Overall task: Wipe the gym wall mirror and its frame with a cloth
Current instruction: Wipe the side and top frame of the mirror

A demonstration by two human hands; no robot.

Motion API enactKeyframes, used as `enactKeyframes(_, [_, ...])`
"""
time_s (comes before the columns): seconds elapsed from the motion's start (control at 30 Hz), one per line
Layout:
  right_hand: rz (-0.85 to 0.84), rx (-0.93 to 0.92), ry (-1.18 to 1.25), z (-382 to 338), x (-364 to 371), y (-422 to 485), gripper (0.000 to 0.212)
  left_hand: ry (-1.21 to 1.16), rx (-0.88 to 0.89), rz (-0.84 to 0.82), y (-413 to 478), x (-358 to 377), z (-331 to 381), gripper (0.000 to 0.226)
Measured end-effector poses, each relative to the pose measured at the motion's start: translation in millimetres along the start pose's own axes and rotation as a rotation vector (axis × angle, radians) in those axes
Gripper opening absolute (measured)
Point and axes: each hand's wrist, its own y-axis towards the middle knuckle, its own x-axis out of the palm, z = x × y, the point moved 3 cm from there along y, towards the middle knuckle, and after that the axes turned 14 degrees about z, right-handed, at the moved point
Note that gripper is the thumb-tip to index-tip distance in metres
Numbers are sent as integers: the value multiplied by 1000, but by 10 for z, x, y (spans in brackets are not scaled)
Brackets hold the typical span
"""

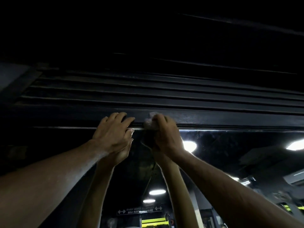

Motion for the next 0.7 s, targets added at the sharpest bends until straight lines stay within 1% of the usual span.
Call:
enactKeyframes(0.03, [51,16,4,-6,33,97,32,10,-7,-5,-7,-9,-43,56])
enactKeyframes(0.07, [137,59,7,-10,45,217,29,18,-20,-9,-14,-34,-117,56])
enactKeyframes(0.1, [216,130,11,34,31,331,29,26,-32,-10,-24,-51,-174,57])
enactKeyframes(0.13, [253,227,16,102,33,427,29,35,-38,-11,-35,-70,-238,58])
enactKeyframes(0.17, [259,302,-7,132,46,501,31,43,-39,-11,-58,-89,-311,59])
enactKeyframes(0.23, [173,366,-91,163,121,586,36,51,-26,-19,-93,-114,-396,61])
enactKeyframes(0.27, [117,329,-98,126,177,593,32,50,-18,-28,-111,-122,-418,63])
enactKeyframes(0.3, [65,236,-81,42,235,585,27,43,-10,-38,-112,-128,-435,64])
enactKeyframes(0.37, [-53,5,-9,-207,308,502,27,22,-3,-57,-132,-145,-454,65])
enactKeyframes(0.43, [-123,-98,42,-263,309,412,25,6,0,-63,-148,-162,-476,65])
enactKeyframes(0.5, [-88,-56,-7,-141,184,336,19,-2,12,-64,-166,-174,-510,64])
enactKeyframes(0.57, [57,86,-49,38,38,211,17,-3,27,-85,-201,-180,-561,65])
enactKeyframes(0.6, [119,124,-54,66,-1,124,18,-1,34,-97,-216,-177,-587,66])
enactKeyframes(0.63, [144,147,-35,62,-8,36,21,0,37,-105,-226,-173,-603,66])
enactKeyframes(0.67, [124,188,47,-1,29,-45,22,0,36,-113,-242,-180,-625,67])
enactKeyframes(0.7, [103,175,53,-55,74,-119,25,-2,35,-118,-248,-182,-628,67])
